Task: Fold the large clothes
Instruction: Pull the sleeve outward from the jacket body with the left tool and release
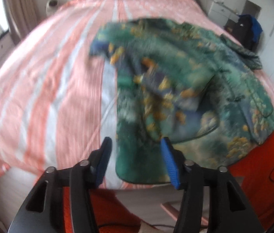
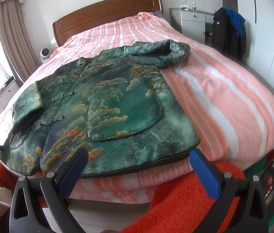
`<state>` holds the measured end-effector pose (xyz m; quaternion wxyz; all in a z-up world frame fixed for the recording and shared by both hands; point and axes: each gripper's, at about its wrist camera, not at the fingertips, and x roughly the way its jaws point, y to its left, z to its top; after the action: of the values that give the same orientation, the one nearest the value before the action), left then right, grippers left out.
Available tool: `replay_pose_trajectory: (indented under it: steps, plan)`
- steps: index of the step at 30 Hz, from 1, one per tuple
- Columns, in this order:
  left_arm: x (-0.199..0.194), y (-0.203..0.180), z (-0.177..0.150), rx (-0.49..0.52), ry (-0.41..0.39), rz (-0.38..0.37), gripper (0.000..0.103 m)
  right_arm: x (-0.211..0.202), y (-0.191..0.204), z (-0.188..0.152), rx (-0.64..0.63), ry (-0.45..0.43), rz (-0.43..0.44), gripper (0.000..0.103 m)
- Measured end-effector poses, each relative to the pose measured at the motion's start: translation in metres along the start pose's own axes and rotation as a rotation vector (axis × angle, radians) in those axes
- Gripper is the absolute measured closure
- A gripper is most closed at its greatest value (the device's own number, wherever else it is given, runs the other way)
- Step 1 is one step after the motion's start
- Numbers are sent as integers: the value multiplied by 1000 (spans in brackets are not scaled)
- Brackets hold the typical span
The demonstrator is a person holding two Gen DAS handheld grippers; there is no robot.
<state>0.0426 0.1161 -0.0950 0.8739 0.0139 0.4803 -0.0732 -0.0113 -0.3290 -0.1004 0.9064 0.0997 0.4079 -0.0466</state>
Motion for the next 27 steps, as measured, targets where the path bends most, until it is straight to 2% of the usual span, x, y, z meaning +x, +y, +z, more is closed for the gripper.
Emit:
replay_pose_trajectory:
  steps: [1, 2, 3, 4, 6, 8, 11, 12, 13, 15, 18, 20, 22, 24, 25, 26, 27]
  plan:
    - [-12, -8, 7, 43, -39, 5, 29, -1, 0, 0, 3, -5, -3, 0]
    - [-23, -20, 16, 102, -80, 1, 23, 0, 1, 1, 5, -6, -4, 0]
    - [-29, -35, 26, 178, -114, -16, 11, 1, 2, 2, 5, -6, -2, 0]
    - [-29, -46, 35, 241, -127, -32, 3, 3, 5, 3, 2, -6, 4, 0]
    - [-12, -84, 46, 441, -126, -66, 3, 6, 11, 2, -7, -3, 10, 0]
    - [19, -110, 52, 553, -81, -46, 3, 7, 20, 0, -26, -6, 7, 0]
    - [84, -127, 54, 603, 27, 15, 5, 0, 29, -2, -58, -25, 0, 0]
    - [99, -125, 54, 594, 48, 33, 24, -4, 31, -3, -66, -33, -2, 0]
    - [108, -120, 56, 571, 62, 45, 55, -8, 32, -5, -77, -40, -4, 0]
    - [108, -103, 63, 454, 65, -5, 91, -15, 34, -8, -95, -54, -15, 0]
    - [67, -64, 79, 272, -21, -89, 93, -23, 31, -13, -107, -73, -34, 0]
    - [30, -14, 89, 122, -106, -78, 93, -24, 29, -14, -96, -76, -32, 0]
    - [5, 42, 96, -39, -159, -59, 93, -20, 26, -11, -76, -72, -22, 0]
    - [-13, 116, 93, -243, -203, 33, 91, -14, 26, -10, -64, -65, -10, 0]
    - [-17, 143, 89, -321, -212, 78, 85, -11, 28, -10, -63, -59, -2, 0]
    - [-20, 186, 78, -448, -218, 173, 78, -9, 29, -10, -64, -57, 3, 0]
    - [-22, 213, 68, -526, -215, 255, 62, -7, 31, -10, -69, -55, 8, 0]
